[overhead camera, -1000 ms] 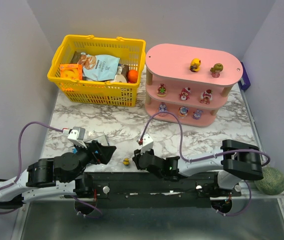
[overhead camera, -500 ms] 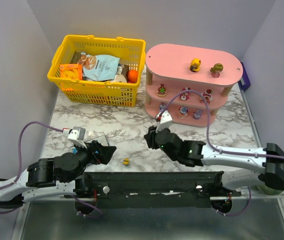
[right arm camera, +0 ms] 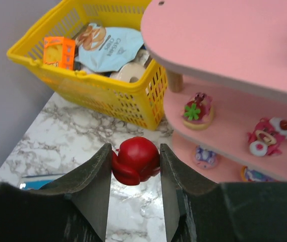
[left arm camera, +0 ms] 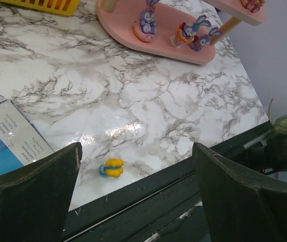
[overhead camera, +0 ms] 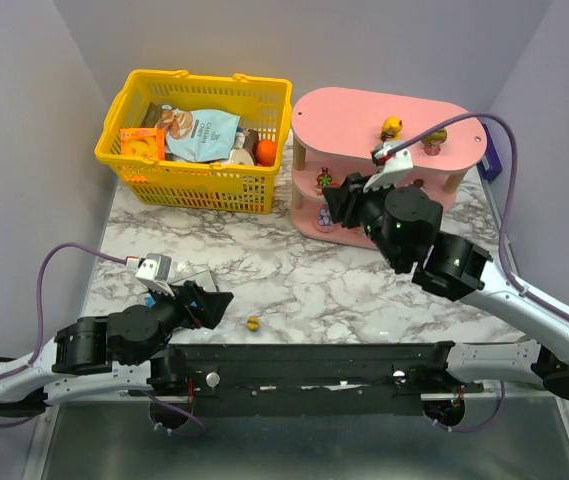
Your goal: Place and organize the plastic toys onto the shelf
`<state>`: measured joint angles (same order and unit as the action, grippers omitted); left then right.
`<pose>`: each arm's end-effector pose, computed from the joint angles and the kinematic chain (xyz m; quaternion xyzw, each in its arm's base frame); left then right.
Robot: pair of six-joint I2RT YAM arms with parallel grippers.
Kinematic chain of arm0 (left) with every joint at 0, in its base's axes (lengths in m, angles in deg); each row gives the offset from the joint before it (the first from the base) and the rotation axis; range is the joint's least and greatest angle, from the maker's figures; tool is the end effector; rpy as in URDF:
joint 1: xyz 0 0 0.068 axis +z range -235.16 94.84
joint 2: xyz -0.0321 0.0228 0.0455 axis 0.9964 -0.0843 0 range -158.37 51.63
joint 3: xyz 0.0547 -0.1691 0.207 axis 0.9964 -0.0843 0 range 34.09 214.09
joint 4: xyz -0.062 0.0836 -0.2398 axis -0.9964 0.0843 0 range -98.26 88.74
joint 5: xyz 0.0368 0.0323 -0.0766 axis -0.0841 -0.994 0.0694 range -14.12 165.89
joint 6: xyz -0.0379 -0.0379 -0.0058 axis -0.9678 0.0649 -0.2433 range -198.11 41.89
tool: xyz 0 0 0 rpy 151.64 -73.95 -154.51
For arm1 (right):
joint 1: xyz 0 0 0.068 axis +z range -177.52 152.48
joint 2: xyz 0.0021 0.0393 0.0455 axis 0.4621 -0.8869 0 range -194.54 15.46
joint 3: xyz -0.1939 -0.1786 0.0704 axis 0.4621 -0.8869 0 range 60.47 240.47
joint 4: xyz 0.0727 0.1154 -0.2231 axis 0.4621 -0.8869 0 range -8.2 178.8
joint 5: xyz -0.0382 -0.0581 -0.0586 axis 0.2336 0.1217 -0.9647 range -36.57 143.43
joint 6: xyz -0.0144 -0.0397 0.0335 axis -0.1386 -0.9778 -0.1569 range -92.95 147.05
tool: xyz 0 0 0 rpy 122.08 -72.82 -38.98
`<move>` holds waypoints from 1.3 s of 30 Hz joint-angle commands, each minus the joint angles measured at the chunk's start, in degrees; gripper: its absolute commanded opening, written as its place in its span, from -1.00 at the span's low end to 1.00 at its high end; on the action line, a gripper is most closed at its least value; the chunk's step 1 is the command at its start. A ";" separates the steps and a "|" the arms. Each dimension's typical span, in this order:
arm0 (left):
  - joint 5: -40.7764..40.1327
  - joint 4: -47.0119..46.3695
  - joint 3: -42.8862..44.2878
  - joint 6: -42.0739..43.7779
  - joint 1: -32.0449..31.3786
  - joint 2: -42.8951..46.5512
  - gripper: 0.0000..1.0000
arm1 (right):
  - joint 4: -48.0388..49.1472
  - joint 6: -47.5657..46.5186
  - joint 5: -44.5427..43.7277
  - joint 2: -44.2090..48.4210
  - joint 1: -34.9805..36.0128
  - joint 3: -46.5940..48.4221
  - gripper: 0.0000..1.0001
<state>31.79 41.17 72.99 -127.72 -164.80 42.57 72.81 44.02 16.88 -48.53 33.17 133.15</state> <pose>0.0309 -0.0306 0.2957 -0.0128 0.7875 -0.3513 0.5061 0.1356 0.1982 0.4342 -0.0731 0.7387 0.2100 0.6363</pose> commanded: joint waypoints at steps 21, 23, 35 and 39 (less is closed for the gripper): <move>-0.64 -0.12 0.39 -0.76 -0.61 0.97 0.98 | -8.18 -14.07 11.14 -12.56 -16.56 24.69 -0.41; -0.73 -0.12 0.30 -0.76 -0.61 0.89 0.98 | -7.92 -14.77 12.47 -13.44 -17.26 24.79 -0.41; -0.90 -0.12 0.39 -0.76 -0.70 0.62 0.97 | -5.98 -15.74 23.19 -16.43 -23.77 25.75 -0.41; -0.99 -0.03 0.30 -0.76 -0.70 0.53 0.98 | -5.98 -15.04 25.56 -17.49 -25.00 26.54 -0.41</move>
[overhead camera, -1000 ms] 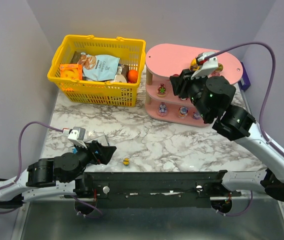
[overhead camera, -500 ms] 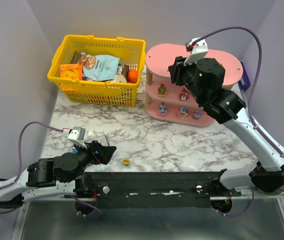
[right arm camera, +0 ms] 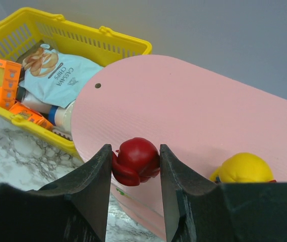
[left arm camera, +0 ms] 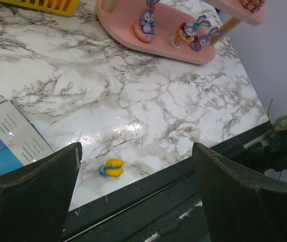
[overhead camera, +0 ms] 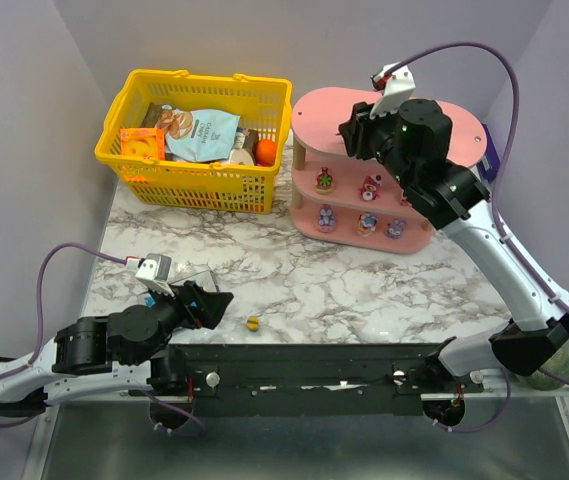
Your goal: Place and organize the plastic toys onto the shelf
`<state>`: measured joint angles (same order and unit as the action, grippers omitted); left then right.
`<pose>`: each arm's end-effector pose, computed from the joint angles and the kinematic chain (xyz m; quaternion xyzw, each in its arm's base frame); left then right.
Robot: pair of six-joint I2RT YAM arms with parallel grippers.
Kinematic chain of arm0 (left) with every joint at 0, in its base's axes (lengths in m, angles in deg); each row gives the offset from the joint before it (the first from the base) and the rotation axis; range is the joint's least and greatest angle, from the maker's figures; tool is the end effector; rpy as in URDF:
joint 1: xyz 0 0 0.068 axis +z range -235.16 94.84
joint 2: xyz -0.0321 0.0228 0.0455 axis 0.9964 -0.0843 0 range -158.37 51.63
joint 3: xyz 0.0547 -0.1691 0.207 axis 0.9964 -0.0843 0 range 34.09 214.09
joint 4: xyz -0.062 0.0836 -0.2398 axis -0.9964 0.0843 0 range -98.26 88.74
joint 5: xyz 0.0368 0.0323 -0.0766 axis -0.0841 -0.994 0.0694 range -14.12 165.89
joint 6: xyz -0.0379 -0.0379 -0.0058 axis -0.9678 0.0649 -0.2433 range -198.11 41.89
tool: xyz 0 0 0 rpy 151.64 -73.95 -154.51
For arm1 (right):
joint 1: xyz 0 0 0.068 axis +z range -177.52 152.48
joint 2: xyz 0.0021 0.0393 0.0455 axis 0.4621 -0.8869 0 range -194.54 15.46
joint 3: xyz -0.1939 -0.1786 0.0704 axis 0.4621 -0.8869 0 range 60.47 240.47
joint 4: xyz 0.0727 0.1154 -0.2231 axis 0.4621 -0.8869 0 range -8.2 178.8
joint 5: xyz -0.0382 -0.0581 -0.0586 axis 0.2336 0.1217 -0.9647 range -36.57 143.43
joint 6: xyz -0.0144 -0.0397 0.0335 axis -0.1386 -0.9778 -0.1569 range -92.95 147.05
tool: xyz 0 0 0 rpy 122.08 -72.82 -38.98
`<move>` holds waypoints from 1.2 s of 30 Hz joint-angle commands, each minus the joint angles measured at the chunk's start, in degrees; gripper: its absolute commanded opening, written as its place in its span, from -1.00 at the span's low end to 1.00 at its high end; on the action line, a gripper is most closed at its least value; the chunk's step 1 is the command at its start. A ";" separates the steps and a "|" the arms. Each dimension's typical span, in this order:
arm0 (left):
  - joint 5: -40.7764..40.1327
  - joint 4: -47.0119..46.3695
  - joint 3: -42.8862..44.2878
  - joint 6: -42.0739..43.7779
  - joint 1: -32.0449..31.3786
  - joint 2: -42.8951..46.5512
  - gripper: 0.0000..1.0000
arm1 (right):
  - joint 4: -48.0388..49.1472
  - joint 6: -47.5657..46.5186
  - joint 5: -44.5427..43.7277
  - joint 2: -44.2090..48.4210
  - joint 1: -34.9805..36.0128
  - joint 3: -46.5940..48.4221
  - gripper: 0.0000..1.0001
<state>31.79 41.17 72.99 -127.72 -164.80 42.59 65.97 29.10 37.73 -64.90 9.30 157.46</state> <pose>0.0309 -0.0306 0.2957 -0.0129 0.7875 -0.3515 0.5062 0.2468 0.1727 0.4898 -0.1332 0.7309 0.1243 0.6577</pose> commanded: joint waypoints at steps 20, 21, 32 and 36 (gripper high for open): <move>-1.34 0.23 0.39 -0.85 -0.78 0.34 0.97 | -0.99 3.05 7.35 -4.28 -4.56 4.70 -0.31; -1.34 0.14 0.39 -0.93 -0.78 0.34 0.97 | -1.08 3.14 7.27 -4.37 -4.56 4.79 -0.31; -1.52 0.23 0.39 -1.02 -0.78 0.34 0.98 | -3.80 4.11 7.62 -6.04 -5.44 7.16 -0.24; -1.61 0.23 0.48 -1.02 -0.78 0.25 0.97 | -4.41 4.46 8.23 -6.13 -5.53 7.34 -0.23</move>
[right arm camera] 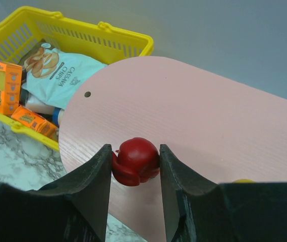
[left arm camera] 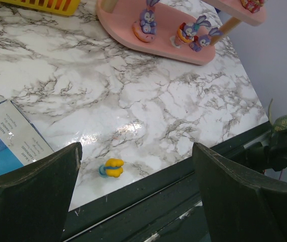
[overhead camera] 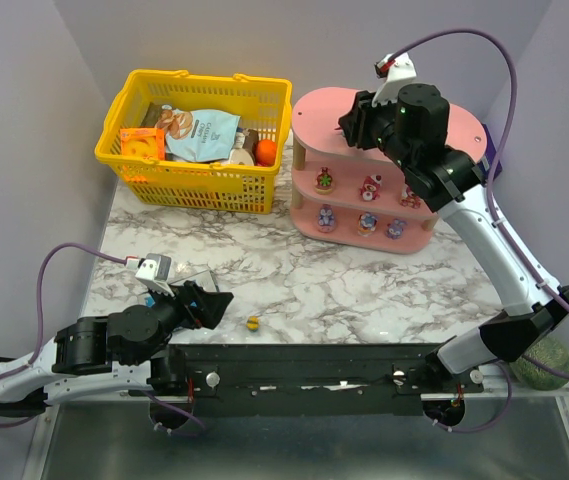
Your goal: Place and organize the plastic toys onto the shelf
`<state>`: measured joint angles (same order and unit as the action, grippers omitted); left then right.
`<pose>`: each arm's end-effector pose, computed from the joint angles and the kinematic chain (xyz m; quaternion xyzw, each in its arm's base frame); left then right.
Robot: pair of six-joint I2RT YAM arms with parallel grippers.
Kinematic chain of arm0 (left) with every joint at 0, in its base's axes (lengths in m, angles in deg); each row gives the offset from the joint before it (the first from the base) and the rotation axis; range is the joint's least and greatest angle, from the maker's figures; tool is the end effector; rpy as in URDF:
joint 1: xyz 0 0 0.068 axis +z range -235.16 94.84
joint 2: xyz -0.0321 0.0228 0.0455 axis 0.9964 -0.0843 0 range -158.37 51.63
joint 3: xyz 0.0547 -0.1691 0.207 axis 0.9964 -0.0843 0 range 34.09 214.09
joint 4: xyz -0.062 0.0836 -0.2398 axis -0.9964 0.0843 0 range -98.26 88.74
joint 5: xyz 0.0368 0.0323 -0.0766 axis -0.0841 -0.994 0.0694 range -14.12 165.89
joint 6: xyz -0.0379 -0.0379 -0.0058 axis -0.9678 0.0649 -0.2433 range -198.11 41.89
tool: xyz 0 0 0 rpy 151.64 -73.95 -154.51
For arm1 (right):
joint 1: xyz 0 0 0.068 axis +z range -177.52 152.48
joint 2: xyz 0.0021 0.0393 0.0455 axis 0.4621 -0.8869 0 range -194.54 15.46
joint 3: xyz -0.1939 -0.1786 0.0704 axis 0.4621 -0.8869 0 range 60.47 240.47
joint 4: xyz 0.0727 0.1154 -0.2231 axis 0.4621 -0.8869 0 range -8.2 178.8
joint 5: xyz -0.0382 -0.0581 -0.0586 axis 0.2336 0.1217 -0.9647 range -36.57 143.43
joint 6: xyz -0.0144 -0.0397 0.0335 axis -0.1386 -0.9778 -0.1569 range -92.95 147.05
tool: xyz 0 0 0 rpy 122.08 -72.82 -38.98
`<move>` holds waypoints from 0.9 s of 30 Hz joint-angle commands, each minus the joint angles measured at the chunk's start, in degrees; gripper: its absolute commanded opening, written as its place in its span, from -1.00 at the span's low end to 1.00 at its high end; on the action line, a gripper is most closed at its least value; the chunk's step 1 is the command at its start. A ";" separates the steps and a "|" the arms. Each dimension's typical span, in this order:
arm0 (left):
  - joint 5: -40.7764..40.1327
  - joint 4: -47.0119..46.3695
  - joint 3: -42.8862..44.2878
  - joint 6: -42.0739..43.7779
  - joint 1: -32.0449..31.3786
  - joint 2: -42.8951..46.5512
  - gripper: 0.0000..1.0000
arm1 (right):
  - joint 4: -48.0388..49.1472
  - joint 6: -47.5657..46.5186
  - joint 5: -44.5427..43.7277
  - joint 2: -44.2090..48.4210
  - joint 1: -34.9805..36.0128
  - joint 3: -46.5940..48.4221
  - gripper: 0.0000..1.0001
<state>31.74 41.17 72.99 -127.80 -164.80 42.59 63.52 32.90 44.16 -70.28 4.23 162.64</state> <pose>0.0309 -0.0306 0.2957 -0.0137 0.7874 -0.3516 0.5062 0.2805 0.1668 0.4869 -0.1184 0.7496 0.1508 0.6335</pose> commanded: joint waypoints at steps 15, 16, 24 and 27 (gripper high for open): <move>-1.65 0.32 0.48 -1.02 -0.78 0.25 0.98 | -2.76 0.57 1.72 -1.28 -0.72 2.33 -0.12; -1.65 0.40 0.48 -1.02 -0.70 0.25 0.98 | -2.76 0.57 1.55 -1.36 -0.72 2.33 -0.11; -1.74 0.49 0.39 -1.20 -0.78 0.34 0.98 | -2.85 0.66 1.46 -1.45 -0.72 2.68 -0.03; -1.83 0.49 0.39 -1.28 -0.78 0.34 0.98 | -2.85 0.66 1.37 -1.37 -0.81 2.86 -0.01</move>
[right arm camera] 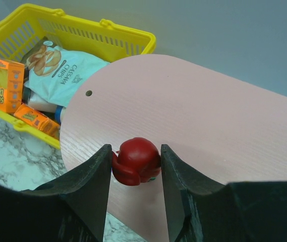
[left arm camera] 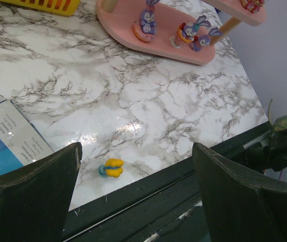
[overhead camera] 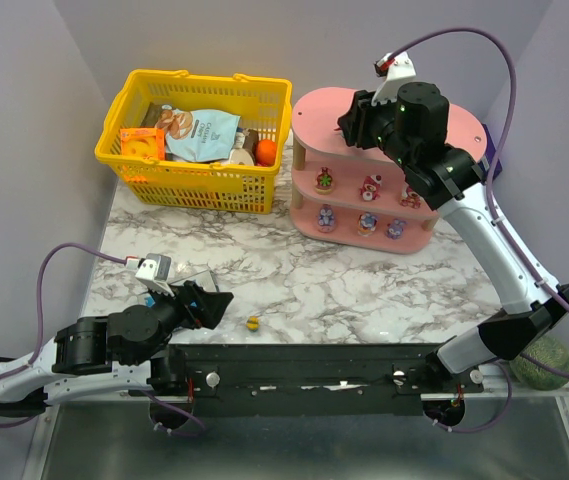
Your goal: Place and organize the plastic toys onto the shelf
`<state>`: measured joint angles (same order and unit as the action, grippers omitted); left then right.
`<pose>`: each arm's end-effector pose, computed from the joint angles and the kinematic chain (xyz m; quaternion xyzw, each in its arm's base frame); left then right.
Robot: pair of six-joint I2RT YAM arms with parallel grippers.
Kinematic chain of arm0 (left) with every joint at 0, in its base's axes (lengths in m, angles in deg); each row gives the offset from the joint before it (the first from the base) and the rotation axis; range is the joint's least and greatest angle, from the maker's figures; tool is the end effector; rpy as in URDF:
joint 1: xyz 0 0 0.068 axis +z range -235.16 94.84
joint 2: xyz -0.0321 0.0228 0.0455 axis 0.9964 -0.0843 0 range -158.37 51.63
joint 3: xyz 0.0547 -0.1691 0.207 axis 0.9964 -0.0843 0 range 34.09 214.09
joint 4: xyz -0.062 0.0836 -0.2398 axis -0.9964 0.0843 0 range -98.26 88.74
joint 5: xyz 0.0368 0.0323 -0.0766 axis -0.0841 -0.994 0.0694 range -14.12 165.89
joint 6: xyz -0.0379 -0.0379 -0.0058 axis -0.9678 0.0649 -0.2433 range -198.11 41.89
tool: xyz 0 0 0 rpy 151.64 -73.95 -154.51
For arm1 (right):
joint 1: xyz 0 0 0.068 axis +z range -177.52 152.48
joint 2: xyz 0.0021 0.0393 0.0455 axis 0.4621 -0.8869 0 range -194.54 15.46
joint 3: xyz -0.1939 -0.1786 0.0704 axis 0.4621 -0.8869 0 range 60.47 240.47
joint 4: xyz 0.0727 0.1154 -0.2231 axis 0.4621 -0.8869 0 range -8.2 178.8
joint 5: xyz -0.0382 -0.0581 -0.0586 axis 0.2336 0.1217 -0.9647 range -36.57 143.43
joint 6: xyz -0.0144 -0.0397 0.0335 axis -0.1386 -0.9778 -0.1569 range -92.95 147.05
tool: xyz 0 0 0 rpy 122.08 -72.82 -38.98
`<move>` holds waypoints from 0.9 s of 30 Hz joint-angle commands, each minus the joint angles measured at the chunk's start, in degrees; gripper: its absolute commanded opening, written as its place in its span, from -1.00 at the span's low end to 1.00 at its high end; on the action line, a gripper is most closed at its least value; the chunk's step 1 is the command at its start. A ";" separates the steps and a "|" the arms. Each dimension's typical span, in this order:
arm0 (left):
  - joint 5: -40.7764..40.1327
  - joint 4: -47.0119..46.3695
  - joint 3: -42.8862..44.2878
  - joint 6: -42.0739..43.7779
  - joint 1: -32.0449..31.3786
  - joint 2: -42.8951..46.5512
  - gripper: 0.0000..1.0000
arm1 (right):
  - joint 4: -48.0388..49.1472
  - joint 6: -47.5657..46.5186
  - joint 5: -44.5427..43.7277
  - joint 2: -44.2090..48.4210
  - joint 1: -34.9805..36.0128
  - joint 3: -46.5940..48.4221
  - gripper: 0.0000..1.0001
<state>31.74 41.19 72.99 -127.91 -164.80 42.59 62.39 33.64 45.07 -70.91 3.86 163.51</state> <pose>0.0309 -0.0305 0.2956 -0.0144 0.7874 -0.3520 0.5058 0.2831 0.1666 0.4864 -0.1178 0.7549 0.1564 0.6260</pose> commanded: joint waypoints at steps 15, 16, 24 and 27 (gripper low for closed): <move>-1.83 0.56 0.48 -1.26 -0.87 0.34 0.98 | -1.80 1.23 -1.13 -0.82 -0.61 2.95 0.06; -1.74 0.47 0.48 -1.26 -0.87 0.25 0.98 | -1.80 1.32 -1.13 -0.91 -0.61 2.86 0.06; -1.83 0.56 0.48 -1.26 -0.79 0.34 0.98 | -0.75 1.41 -1.48 0.14 -0.70 2.16 0.13; -1.83 0.65 0.39 -1.26 -0.78 0.42 0.98 | 0.13 1.32 -1.40 1.02 -0.70 1.98 0.18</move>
<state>31.72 41.19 72.99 -128.42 -165.13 42.59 62.10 34.95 44.92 -71.13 3.48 164.67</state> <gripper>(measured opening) 0.988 0.576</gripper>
